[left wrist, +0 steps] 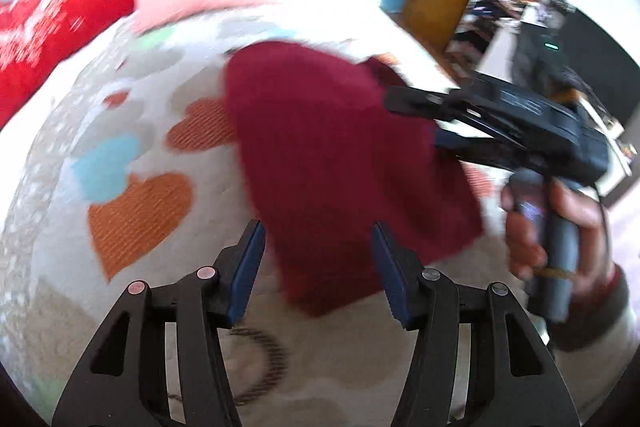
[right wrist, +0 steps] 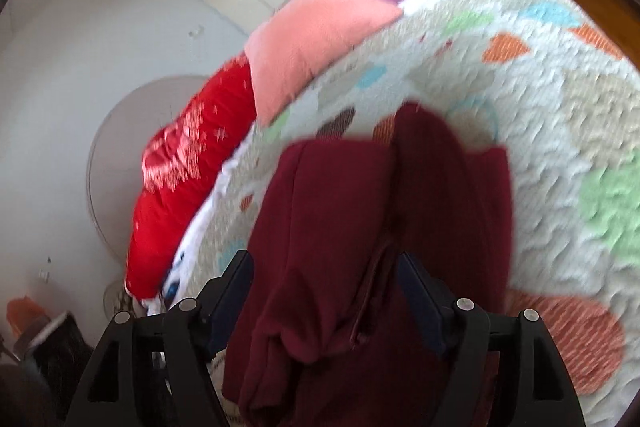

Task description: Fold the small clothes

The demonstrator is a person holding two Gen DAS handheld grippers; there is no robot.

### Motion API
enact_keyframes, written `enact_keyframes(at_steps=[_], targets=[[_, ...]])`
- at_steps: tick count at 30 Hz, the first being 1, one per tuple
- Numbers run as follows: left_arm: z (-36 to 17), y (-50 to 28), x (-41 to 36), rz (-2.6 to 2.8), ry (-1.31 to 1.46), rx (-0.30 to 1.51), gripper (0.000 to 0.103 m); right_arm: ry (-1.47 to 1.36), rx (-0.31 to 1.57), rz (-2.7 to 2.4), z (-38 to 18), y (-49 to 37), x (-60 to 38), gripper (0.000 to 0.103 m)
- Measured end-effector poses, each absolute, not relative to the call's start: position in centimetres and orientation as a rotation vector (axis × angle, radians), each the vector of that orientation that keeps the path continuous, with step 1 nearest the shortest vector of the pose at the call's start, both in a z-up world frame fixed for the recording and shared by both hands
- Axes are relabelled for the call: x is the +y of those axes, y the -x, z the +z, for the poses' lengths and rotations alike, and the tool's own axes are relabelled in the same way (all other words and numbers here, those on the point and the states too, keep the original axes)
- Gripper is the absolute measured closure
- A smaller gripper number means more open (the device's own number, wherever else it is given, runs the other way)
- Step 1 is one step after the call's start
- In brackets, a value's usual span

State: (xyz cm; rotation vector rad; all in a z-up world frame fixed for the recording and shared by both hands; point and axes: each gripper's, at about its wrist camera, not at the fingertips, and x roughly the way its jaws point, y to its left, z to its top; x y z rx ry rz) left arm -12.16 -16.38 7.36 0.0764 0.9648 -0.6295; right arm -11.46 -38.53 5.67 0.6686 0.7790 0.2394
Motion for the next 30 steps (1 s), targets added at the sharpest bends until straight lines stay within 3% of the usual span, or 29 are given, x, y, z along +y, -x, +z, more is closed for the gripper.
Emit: enact_keyframes(at_steps=[3,5,6,8,11,16,22,26,30], targets=[[5.7,10.8,-15.9,-0.61,-0.033,1.012,0.048,-0.617,0.807,0.216,4.5,11.2,-36.4,0.025],[5.5,10.6,-15.5,-0.608,-0.014,1.022,0.048,-0.571,0.809,0.216,4.0,10.8,-35.2,0.027],[5.7,10.6,-15.7,-0.609,-0.014,1.017,0.048,-0.53,0.808,0.212,4.0,10.5,-34.4,0.046],[6.6,11.3,-15.9,-0.618,-0.02,0.998,0.048,-0.451,0.801,0.196,4.1,10.3,-33.8,0.071],[8.2,11.8,-16.5,-0.627,-0.017,0.955,0.048,-0.364,0.728,0.198,6.6,11.6,-33.7,0.077],[7.8,11.4,-18.2,-0.648,-0.03,0.963,0.048,-0.281,0.679,0.128,9.2,13.9,-35.8,0.077],[6.1,11.7,-20.2,-0.654,-0.099,1.005,0.048,-0.27,0.81,-0.045,4.0,13.1,-39.5,0.076],[6.9,11.1,-20.5,-0.61,-0.131,0.955,0.048,-0.325,0.734,-0.08,6.4,14.7,-40.8,0.054],[6.3,9.9,-21.6,-0.588,-0.136,0.941,0.048,-0.321,0.632,-0.012,10.0,15.1,-40.2,0.054]])
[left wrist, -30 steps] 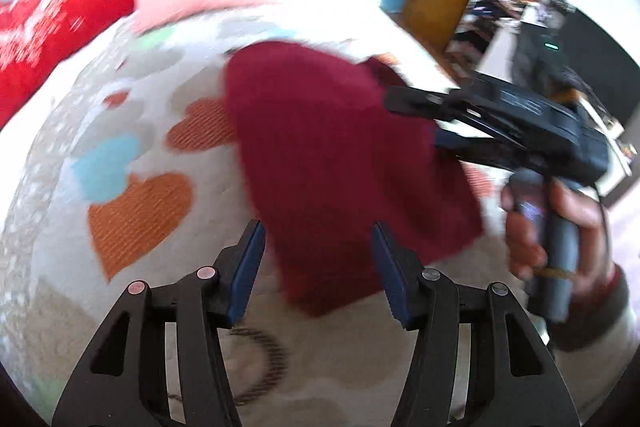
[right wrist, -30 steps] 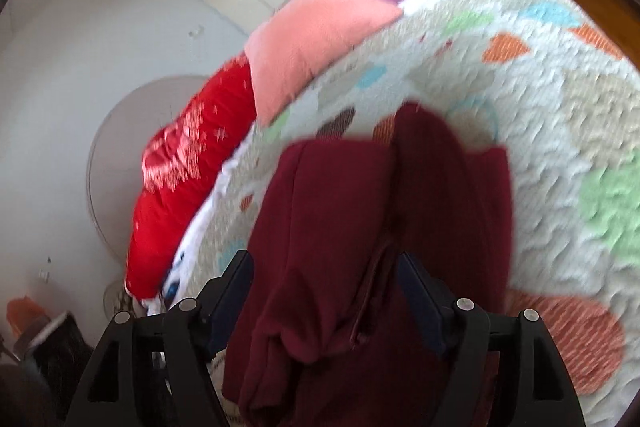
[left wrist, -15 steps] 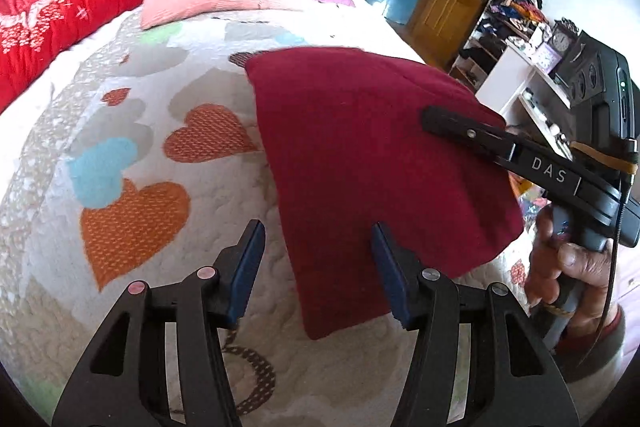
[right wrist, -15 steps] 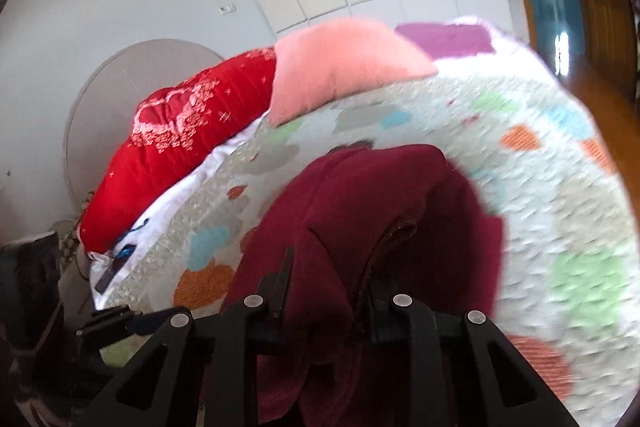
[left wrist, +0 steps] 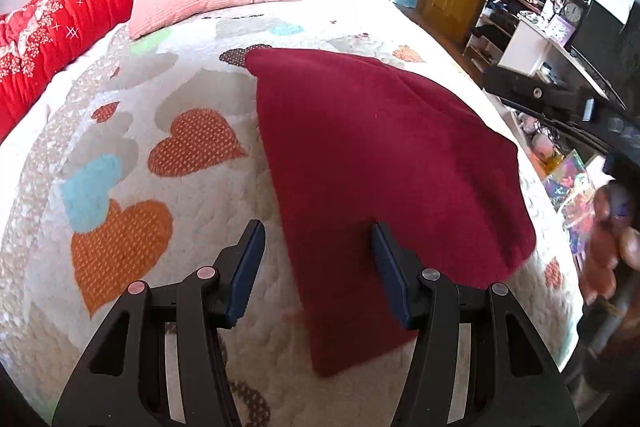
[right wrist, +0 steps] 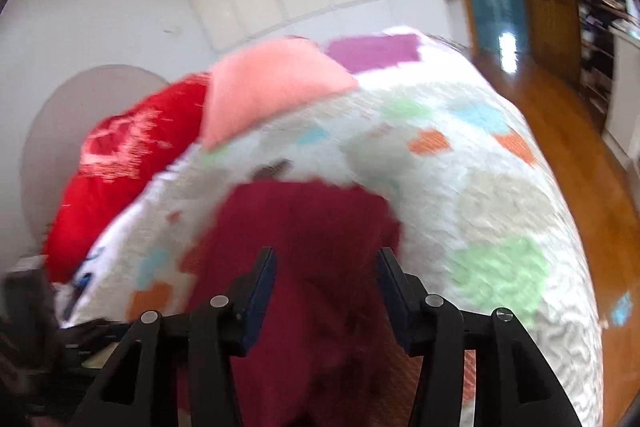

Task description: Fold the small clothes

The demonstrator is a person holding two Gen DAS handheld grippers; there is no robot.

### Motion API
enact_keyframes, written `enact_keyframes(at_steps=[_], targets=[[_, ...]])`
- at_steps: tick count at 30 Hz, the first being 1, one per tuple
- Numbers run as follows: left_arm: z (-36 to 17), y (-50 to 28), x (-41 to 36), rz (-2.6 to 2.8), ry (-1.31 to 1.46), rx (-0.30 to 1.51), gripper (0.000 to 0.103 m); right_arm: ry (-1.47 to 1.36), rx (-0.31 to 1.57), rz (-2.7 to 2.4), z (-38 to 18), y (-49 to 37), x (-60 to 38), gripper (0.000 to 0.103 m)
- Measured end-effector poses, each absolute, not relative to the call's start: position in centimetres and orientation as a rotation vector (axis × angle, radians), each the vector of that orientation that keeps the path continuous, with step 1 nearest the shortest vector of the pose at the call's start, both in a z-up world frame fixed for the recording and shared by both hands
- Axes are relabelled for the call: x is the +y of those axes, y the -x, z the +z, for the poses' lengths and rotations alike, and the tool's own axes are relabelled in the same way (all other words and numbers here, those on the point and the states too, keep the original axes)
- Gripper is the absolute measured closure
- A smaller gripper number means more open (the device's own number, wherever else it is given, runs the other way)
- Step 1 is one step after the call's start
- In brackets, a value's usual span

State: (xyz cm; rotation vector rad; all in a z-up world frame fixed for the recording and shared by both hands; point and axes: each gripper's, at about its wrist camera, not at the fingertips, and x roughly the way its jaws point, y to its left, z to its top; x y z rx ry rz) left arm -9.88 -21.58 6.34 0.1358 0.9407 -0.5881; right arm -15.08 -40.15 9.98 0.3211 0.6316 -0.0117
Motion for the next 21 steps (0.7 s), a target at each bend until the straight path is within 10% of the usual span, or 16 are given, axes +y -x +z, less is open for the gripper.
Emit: enact_keyframes(at_steps=[9,21], targets=[[4.9,8.7,-22.6,-0.572,-0.111,0.949,0.03,-0.229,0.782,-0.066,4.5,8.0,-38.3,0.084],[5.1,9.4,-22.8,-0.542,-0.12,0.946,0.031,-0.286,0.744,-0.047,6.5,10.9,-38.8,0.081]])
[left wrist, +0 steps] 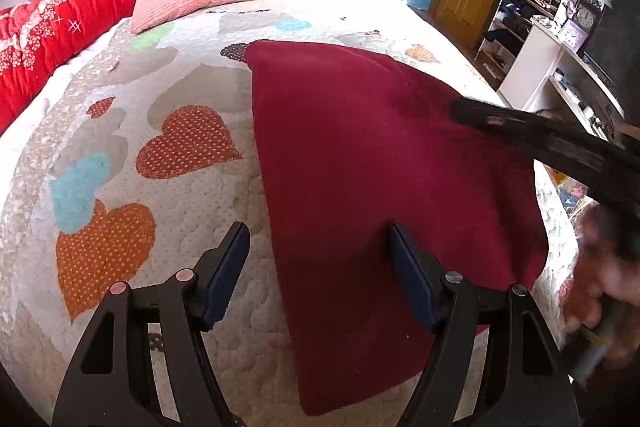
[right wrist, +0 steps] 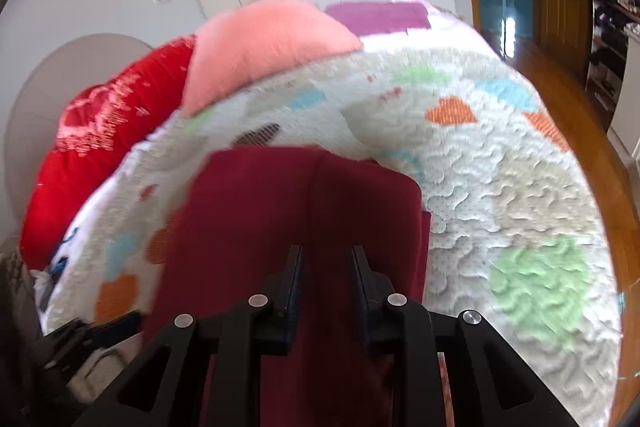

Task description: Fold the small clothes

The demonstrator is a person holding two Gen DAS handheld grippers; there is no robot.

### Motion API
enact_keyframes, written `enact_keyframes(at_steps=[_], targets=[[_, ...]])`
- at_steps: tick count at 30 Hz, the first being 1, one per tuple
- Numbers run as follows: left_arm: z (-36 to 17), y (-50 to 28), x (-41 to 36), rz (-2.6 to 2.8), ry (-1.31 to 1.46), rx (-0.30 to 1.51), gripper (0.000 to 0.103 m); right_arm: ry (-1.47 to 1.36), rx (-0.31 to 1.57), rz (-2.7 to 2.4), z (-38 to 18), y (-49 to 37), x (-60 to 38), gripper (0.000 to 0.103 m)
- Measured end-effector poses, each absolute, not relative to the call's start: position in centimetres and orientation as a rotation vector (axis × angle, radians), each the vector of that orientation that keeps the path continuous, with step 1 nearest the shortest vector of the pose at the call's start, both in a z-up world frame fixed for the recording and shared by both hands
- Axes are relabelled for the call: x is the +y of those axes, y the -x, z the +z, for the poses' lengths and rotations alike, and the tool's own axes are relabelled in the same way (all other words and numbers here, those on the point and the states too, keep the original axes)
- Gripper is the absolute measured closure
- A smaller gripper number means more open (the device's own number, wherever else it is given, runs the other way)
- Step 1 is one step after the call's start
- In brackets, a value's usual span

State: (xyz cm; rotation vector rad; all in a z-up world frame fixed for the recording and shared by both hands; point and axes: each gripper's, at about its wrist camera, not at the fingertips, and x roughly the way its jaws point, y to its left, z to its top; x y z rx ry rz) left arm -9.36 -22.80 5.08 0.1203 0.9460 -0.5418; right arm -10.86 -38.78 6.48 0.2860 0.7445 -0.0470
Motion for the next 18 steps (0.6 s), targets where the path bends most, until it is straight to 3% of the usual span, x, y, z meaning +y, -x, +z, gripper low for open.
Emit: enact_keyframes(at_steps=[4,18], targets=[[5.0,9.7,-22.7,-0.531,-0.119,0.945,0.031,-0.216,0.72,-0.029,8.1,14.5,-36.9,0.079],[5.0,11.6,-22.4,-0.497,-0.129,0.958,0.031,-0.2,0.763,-0.041,2.9,20.2,-36.6,0.08]])
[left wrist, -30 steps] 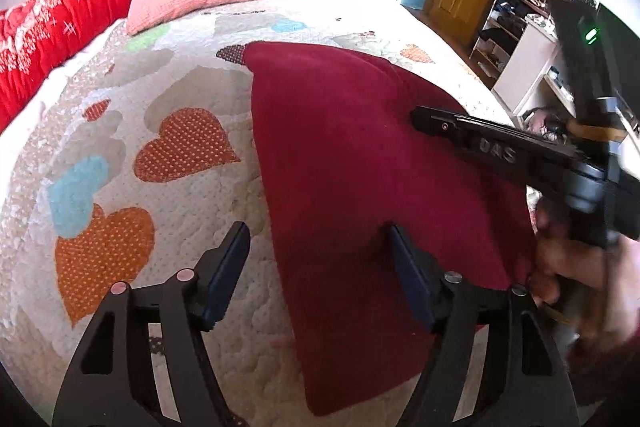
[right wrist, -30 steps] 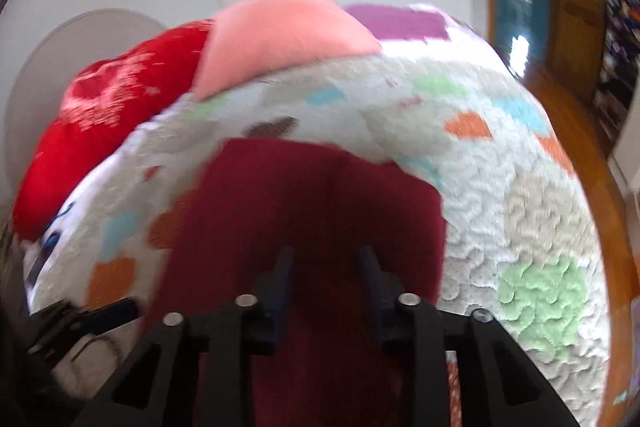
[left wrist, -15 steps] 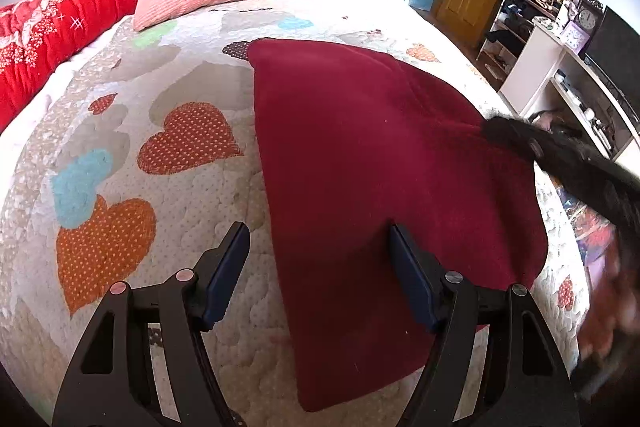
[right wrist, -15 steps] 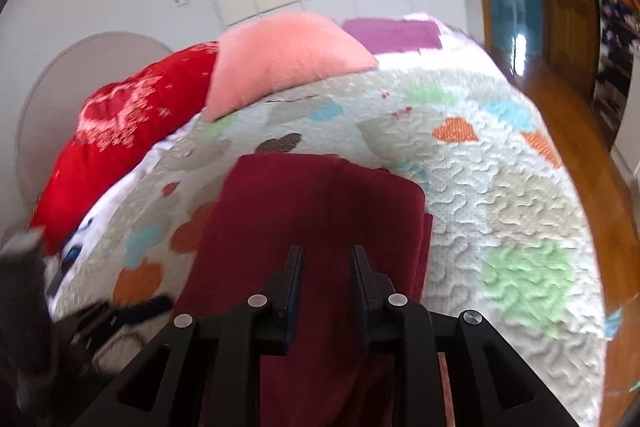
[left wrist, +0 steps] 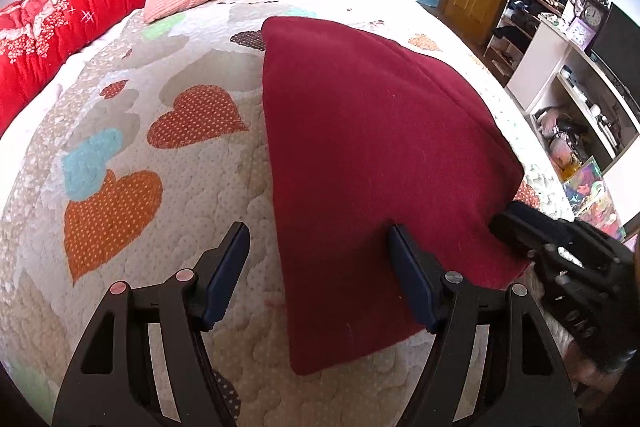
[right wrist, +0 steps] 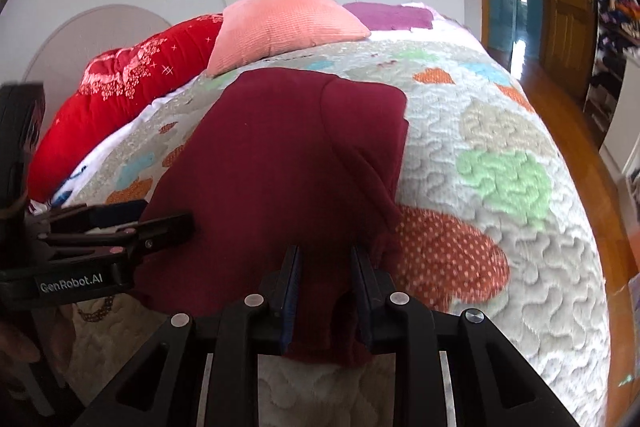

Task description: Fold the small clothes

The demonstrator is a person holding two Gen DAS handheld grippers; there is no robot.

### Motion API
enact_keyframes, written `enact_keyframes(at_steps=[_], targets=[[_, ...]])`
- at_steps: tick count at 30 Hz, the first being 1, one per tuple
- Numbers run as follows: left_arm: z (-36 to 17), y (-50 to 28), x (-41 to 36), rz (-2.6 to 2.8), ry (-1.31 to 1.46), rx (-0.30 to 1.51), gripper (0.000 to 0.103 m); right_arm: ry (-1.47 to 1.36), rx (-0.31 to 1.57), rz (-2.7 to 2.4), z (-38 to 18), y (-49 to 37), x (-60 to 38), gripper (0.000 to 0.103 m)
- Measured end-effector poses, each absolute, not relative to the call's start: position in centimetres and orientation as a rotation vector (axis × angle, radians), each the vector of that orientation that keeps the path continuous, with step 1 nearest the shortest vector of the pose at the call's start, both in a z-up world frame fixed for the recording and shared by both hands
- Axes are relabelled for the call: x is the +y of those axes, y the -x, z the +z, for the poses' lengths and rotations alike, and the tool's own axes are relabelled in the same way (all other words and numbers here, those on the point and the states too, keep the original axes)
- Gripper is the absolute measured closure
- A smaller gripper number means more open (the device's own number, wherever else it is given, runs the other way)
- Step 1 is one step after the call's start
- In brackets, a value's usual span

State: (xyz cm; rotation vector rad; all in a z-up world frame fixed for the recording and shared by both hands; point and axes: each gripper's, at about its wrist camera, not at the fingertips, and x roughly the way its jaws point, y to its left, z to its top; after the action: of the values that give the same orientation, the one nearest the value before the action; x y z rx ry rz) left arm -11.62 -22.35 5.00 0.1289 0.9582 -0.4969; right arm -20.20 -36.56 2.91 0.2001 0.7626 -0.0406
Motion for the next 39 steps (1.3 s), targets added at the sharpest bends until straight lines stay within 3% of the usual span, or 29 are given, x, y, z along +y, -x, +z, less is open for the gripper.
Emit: enact_keyframes(at_steps=[9,14,17,22,24,26,33,39], targets=[[5.6,11.9,-22.3,-0.48,-0.14,0.952,0.031,-0.27,0.639,-0.091,7.3,20.6,-37.9,0.071],[6.1,11.6,-22.2,-0.48,-0.14,0.944,0.031,-0.23,0.788,-0.122,3.8,16.7,-37.7,0.071],[6.2,10.8,-21.9,-0.494,-0.111,0.946,0.031,-0.245,0.762,-0.102,3.3,16.9,-37.5,0.068],[5.7,8.8,-21.2,-0.534,0.004,0.978,0.03,-0.345,0.72,-0.068,4.0,17.5,-39.4,0.048],[5.3,8.3,-21.1,-0.56,0.035,0.995,0.03,-0.424,0.675,-0.054,4.1,17.8,-40.7,0.03],[5.0,7.8,-21.3,-0.582,0.054,1.006,0.026,-0.486,0.638,-0.043,4.0,18.1,-41.2,0.023],[3.7,6.1,-22.8,-0.654,0.071,1.021,0.019,-0.635,0.689,0.043,1.2,14.5,-43.3,0.019],[2.6,4.6,-24.0,-0.688,0.099,1.059,0.011,-0.57,0.719,0.115,0.7,11.7,-42.1,0.018]])
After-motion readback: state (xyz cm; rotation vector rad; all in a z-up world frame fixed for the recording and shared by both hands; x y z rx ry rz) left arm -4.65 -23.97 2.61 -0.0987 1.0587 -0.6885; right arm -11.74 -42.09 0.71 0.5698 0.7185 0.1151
